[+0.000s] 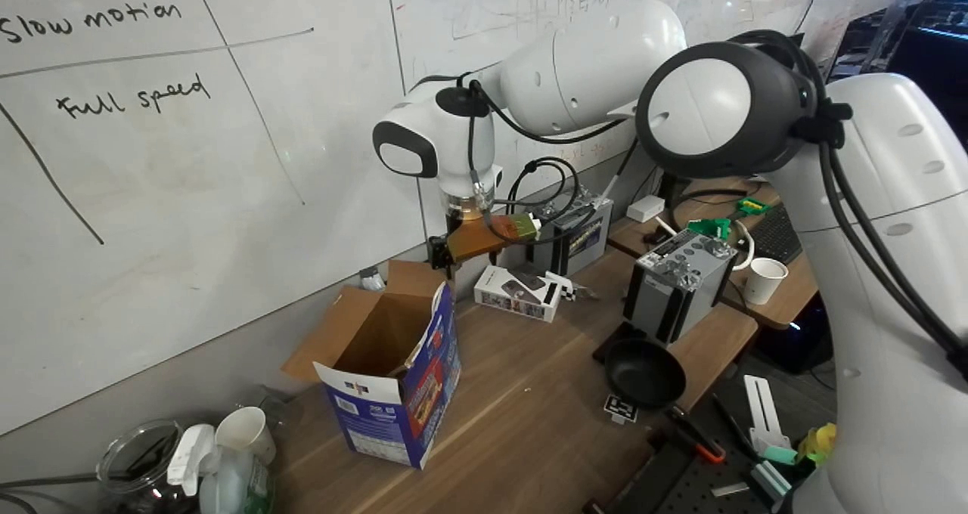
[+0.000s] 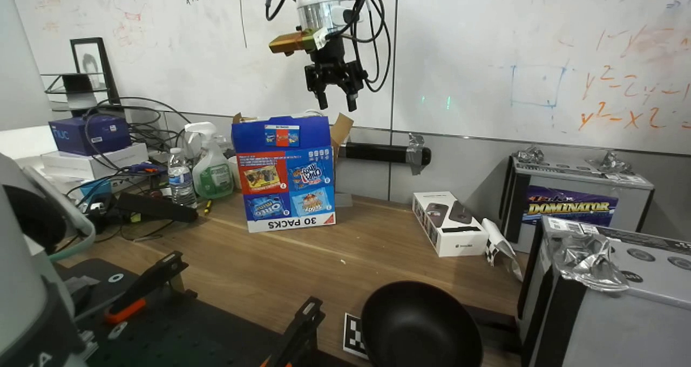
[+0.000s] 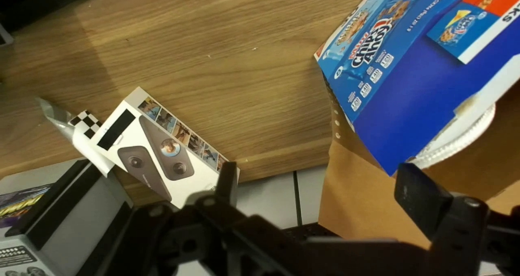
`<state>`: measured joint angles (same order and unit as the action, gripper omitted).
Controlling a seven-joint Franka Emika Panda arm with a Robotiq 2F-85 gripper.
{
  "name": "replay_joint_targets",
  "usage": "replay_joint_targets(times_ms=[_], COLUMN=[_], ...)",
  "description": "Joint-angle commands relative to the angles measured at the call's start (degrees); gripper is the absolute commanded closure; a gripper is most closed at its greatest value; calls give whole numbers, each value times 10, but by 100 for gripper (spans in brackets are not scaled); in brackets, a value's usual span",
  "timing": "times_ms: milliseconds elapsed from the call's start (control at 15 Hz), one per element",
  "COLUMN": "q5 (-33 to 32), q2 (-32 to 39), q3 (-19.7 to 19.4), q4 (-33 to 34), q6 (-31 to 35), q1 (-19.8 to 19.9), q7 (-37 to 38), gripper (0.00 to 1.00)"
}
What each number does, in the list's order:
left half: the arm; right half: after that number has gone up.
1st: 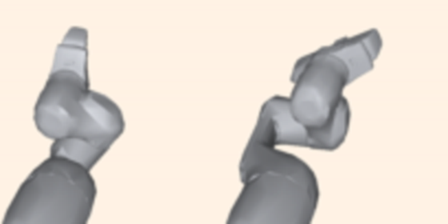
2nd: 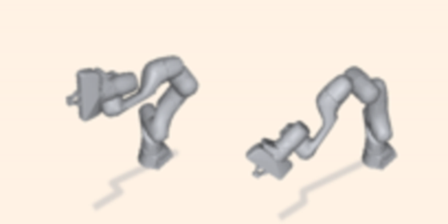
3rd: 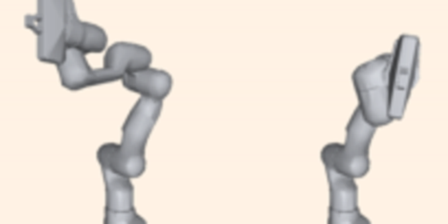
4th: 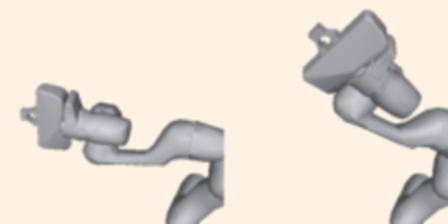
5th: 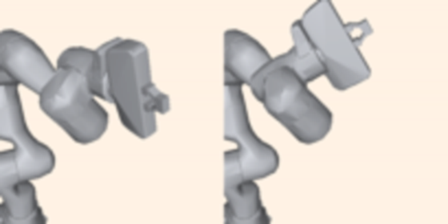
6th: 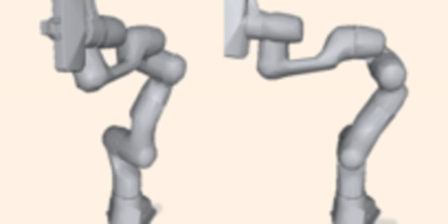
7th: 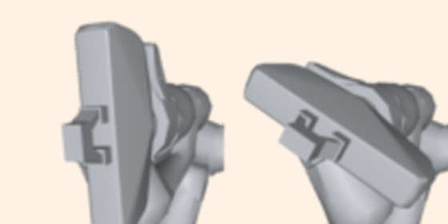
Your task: Pick the ropes and put them in the box
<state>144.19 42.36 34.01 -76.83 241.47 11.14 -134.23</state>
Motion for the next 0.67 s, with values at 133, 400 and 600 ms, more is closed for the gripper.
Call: replay_joint_targets(times_ms=[133,400,600], q5=[0,0,0], q2=[1,22,28], q3=[-54,-30,0], q4=[-31,-21,-7], q6=[19,20,22], q1=[-28,-13,1], q7=[29,21,17], gripper=[0,0,0])
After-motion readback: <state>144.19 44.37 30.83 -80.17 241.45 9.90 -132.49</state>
